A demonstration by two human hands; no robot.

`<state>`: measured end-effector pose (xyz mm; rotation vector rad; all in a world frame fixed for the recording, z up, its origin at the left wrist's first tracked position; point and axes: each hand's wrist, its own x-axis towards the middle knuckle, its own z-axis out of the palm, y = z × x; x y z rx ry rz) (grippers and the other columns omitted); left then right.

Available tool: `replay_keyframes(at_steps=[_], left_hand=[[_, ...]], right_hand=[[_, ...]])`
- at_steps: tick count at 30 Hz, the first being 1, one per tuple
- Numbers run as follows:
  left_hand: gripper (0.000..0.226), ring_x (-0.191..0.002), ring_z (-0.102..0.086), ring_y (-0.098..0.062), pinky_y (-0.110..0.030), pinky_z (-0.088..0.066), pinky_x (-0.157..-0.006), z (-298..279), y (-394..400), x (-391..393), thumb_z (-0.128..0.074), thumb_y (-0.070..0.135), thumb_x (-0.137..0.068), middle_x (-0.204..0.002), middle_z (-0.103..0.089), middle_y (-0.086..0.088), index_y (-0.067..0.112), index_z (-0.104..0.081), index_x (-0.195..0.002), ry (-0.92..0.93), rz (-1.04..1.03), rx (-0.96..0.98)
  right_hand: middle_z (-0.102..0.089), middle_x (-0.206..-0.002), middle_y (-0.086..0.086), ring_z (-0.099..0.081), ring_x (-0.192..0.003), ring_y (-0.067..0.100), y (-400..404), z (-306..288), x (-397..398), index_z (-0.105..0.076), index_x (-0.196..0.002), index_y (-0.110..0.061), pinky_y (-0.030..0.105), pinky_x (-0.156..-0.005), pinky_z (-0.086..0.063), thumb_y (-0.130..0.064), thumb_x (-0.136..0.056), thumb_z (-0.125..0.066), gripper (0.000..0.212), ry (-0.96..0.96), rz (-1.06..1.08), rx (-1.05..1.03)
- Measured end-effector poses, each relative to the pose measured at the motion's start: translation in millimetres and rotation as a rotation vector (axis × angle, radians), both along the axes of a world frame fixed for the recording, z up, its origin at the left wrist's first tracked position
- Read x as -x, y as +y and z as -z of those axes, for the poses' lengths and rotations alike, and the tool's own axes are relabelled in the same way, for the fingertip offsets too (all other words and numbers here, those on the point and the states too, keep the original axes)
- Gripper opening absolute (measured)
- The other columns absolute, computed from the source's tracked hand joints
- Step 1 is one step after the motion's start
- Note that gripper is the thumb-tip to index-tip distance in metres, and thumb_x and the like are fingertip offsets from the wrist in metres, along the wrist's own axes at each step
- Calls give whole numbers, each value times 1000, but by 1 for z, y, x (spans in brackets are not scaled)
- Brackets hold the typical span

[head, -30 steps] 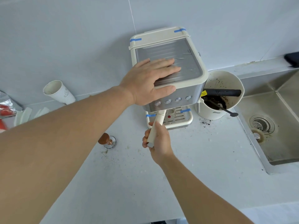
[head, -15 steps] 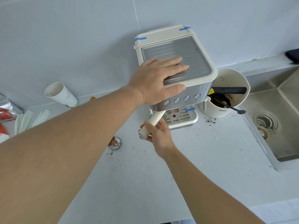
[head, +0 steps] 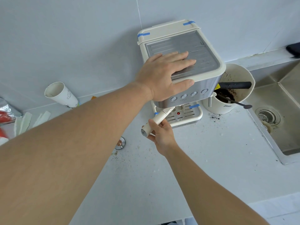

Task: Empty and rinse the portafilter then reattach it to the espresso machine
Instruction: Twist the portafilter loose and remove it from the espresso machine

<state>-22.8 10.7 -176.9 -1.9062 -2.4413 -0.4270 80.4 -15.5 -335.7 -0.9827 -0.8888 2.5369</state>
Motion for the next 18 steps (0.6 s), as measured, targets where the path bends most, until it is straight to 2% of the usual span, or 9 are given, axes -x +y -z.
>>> replay_keyframes(at_steps=[4, 10, 18], left_hand=[[60, -145, -25, -6, -35, -11, -117, 0, 0, 0, -41, 64, -87, -157, -31, 15, 43, -38, -144, -1, 2, -4], [61, -146, -25, -8, -36, -12, -117, 0, 0, 1, -39, 65, -87, -157, -31, 14, 43, -37, -144, 16, 9, 1], [61, -144, -28, -7, -37, -14, -117, 1, 1, 2, -39, 66, -85, -156, -34, 13, 42, -41, -142, 15, 13, -12]], right_hand=[[-60, -91, 15, -65, -88, 30, -4, 9, -13, -53, -108, -4, 33, -65, -59, -8, -94, -63, 18, -53, -5, 38], [-61, -90, 12, -67, -87, 29, -12, 14, -34, -55, -106, -5, 45, -82, -59, -10, -94, -64, 16, -84, -66, 40], [-62, -87, 11, -67, -82, 30, -10, 5, -71, -57, -102, -4, 47, -75, -60, -12, -94, -64, 14, -146, -130, -14]])
